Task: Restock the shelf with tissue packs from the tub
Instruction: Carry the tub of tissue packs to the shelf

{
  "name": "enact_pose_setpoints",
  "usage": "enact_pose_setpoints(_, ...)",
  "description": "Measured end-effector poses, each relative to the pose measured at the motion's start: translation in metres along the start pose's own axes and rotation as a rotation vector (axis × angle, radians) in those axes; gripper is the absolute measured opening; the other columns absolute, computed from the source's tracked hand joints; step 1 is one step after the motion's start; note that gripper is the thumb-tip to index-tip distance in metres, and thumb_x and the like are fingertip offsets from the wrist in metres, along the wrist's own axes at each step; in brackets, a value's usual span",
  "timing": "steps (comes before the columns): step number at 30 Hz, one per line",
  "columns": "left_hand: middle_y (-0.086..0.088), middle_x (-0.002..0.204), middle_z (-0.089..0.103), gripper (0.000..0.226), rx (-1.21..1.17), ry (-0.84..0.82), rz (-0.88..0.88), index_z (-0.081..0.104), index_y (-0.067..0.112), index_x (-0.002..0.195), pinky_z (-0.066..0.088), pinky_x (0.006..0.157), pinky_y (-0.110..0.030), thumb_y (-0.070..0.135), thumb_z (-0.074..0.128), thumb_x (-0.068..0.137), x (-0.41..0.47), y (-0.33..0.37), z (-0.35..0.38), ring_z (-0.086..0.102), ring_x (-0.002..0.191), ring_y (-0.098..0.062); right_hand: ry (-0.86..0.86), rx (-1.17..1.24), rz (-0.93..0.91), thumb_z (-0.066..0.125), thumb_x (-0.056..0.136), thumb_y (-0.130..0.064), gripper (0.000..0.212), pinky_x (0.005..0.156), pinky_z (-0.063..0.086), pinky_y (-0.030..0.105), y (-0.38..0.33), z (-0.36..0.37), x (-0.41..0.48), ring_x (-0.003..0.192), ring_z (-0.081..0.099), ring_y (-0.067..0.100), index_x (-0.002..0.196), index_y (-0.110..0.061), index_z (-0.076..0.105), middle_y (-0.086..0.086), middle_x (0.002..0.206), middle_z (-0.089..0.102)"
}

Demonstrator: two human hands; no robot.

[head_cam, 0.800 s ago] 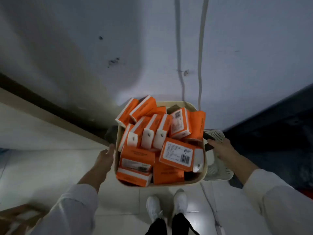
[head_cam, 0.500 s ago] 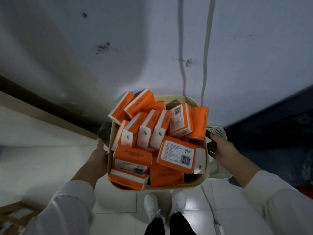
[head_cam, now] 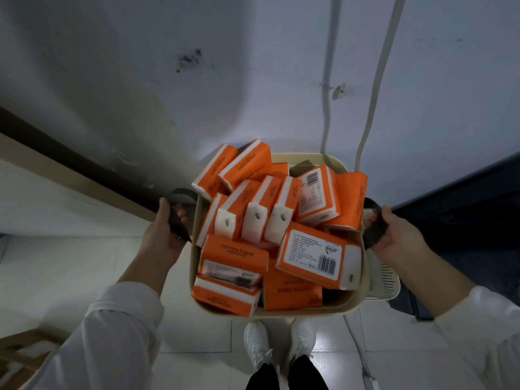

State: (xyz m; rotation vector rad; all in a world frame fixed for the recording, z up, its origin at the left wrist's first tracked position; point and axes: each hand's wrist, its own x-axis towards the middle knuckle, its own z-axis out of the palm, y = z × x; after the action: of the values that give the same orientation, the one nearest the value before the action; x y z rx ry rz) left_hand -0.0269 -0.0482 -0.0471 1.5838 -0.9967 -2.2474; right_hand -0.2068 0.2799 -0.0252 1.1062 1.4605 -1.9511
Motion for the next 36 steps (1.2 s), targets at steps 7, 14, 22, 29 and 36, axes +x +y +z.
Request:
enact_pose_setpoints(7, 0.001, 0.062, 0.049, 0.022, 0.230, -0.016, 0.127, 0.059, 0.014, 0.088, 0.044, 0.064, -0.027, 0.033, 0.050, 0.095, -0.032, 0.010, 0.007, 0.046, 0.057, -0.012, -0.099, -0.132, -0.089, 0.046, 0.098, -0.018, 0.013, 0.070, 0.047, 0.028, 0.004, -0.002, -0.030, 0.063, 0.052, 0.009, 0.088, -0.014, 0.053, 0.001, 0.071, 0.053)
enact_pose_setpoints(14, 0.000, 0.064, 0.050, 0.022, 0.303, -0.107, 0.192, 0.054, 0.015, 0.114, 0.044, 0.063, -0.028, 0.027, 0.050, 0.096, -0.061, 0.032, -0.004, 0.048, 0.057, -0.012, -0.195, -0.111, -0.116, 0.046, 0.098, -0.019, 0.011, 0.074, 0.049, 0.030, -0.004, 0.006, -0.066, 0.062, 0.052, 0.010, 0.088, -0.016, 0.051, 0.000, 0.068, 0.055)
enact_pose_setpoints(22, 0.002, 0.048, 0.043, 0.027, 0.295, -0.105, 0.219, 0.043, 0.013, 0.066, 0.041, 0.055, -0.025, 0.014, 0.046, 0.093, -0.114, 0.070, -0.025, 0.044, 0.053, -0.014, -0.297, -0.163, -0.201, 0.042, 0.099, -0.017, 0.015, 0.066, 0.046, 0.029, -0.011, 0.023, -0.129, 0.062, 0.050, 0.013, 0.084, -0.014, 0.047, 0.002, 0.068, 0.052)
enact_pose_setpoints(29, 0.002, 0.042, 0.047, 0.017, 0.225, 0.031, 0.287, 0.050, 0.009, 0.075, 0.042, 0.059, -0.027, 0.007, 0.048, 0.092, -0.168, 0.092, -0.049, 0.046, 0.053, -0.014, -0.419, -0.199, -0.190, 0.041, 0.099, -0.017, 0.014, 0.059, 0.047, 0.027, -0.022, 0.037, -0.166, 0.056, 0.052, 0.010, 0.086, -0.015, 0.047, 0.001, 0.067, 0.051)
enact_pose_setpoints(36, 0.000, 0.044, 0.048, 0.018, 0.051, 0.182, 0.344, 0.051, 0.008, 0.072, 0.045, 0.058, -0.024, 0.003, 0.049, 0.090, -0.211, 0.094, -0.077, 0.048, 0.048, -0.012, -0.523, -0.290, -0.081, 0.037, 0.100, -0.014, 0.021, 0.046, 0.045, 0.022, -0.029, 0.071, -0.179, 0.046, 0.047, 0.009, 0.081, -0.012, 0.045, 0.000, 0.054, 0.049)
